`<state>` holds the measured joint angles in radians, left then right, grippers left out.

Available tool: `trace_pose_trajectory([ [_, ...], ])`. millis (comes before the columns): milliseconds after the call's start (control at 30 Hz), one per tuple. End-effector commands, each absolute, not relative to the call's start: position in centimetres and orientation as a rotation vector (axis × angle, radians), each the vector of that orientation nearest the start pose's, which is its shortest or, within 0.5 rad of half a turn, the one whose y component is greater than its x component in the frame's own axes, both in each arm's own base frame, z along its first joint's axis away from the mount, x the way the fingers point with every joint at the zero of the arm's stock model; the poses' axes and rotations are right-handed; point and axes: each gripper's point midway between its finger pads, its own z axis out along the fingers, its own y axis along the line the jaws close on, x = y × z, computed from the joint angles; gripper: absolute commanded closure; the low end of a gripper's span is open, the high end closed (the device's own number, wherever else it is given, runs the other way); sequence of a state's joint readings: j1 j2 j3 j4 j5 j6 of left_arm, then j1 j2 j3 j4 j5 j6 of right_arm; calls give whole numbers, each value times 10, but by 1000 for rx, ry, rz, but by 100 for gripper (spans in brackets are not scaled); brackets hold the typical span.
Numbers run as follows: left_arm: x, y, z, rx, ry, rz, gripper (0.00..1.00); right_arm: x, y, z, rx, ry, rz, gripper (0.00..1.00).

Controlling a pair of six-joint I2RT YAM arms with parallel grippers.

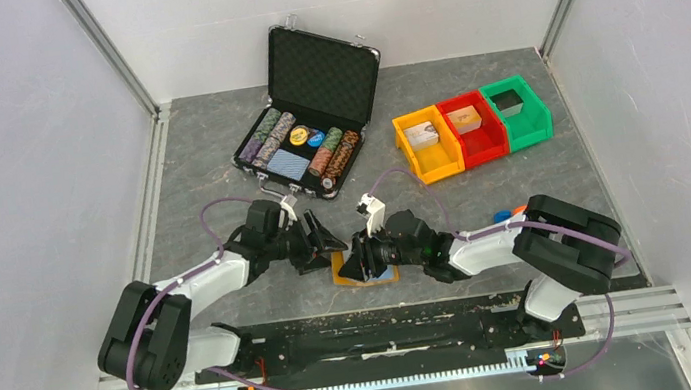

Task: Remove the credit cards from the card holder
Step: Remove the credit card from the card holder.

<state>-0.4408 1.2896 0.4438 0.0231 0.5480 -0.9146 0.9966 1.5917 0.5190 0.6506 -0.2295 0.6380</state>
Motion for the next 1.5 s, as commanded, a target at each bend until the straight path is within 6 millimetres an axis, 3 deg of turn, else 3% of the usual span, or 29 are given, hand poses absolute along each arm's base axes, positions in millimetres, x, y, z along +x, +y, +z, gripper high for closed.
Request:
trace_pose_trajectory([
  [0,208,-232,63,-302,2591,-1231,24,167,382,80,-572,2046,1263,58],
  [333,204,-231,52,-287,2618,-1219,48,164,380,62,-598,2111,1223,60],
  [500,202,-227,40,-290,2656,-1186,70,162,374,59,-608,2124,1202,60],
  [733,195,-218,28,-306,2709,-1104,84,168,350,52,-580,2210,1065,57],
  [867,193,-218,29,-305,2712,-1106,84,183,326,49,-487,2249,924,56],
  [1033,192,-218,32,-300,2703,-1120,70,194,304,41,-384,2307,875,55],
  [1167,189,-217,31,-300,2702,-1120,61,195,301,38,-369,2332,856,55],
  [1467,186,-218,29,-298,2711,-1141,64,201,301,37,-368,2352,812,55],
])
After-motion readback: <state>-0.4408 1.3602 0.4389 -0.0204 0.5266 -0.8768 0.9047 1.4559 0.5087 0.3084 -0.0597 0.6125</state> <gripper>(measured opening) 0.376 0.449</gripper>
